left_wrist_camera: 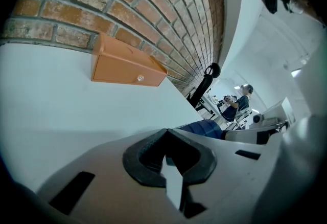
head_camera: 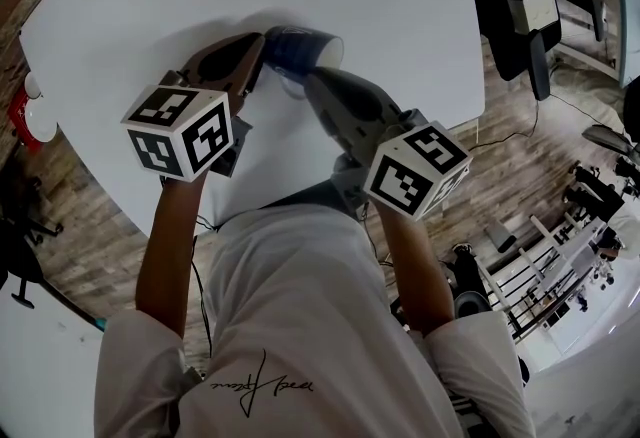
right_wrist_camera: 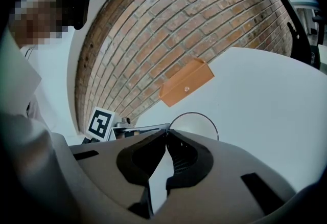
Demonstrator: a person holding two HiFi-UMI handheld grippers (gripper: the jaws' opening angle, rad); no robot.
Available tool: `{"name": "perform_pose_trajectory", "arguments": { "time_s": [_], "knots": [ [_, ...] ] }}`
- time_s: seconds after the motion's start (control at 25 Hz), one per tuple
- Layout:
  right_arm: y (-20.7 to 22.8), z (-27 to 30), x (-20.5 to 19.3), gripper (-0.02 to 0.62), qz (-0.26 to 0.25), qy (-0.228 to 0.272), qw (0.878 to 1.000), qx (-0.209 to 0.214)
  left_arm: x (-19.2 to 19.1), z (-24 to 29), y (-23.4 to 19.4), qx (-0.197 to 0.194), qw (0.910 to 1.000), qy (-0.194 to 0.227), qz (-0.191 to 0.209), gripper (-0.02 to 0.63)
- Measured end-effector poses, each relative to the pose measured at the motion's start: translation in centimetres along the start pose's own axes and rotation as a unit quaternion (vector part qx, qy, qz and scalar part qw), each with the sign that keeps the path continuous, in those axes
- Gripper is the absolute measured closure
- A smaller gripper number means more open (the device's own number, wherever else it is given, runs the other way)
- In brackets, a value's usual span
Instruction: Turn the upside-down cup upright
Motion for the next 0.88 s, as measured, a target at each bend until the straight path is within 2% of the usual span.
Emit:
{"name": "perform_pose_trajectory", "arguments": {
  "time_s": [0.88],
  "knots": [
    [-1.6,1.7,0.9,0.572,-0.02,-0.018,0.999,0.029,-0.9,-0.5,-1.1,0.009,0.9998,-0.017,-0.008,0.597]
  ]
}}
Point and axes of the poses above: the fingertips, and each gripper's own axes: z forward along the fingers, y to its right, x out of its top, the point moved 3 cm from there along -z, backward along the fingers, and after that the axes turned 14 degrees about -y, right-handed, at the moved point
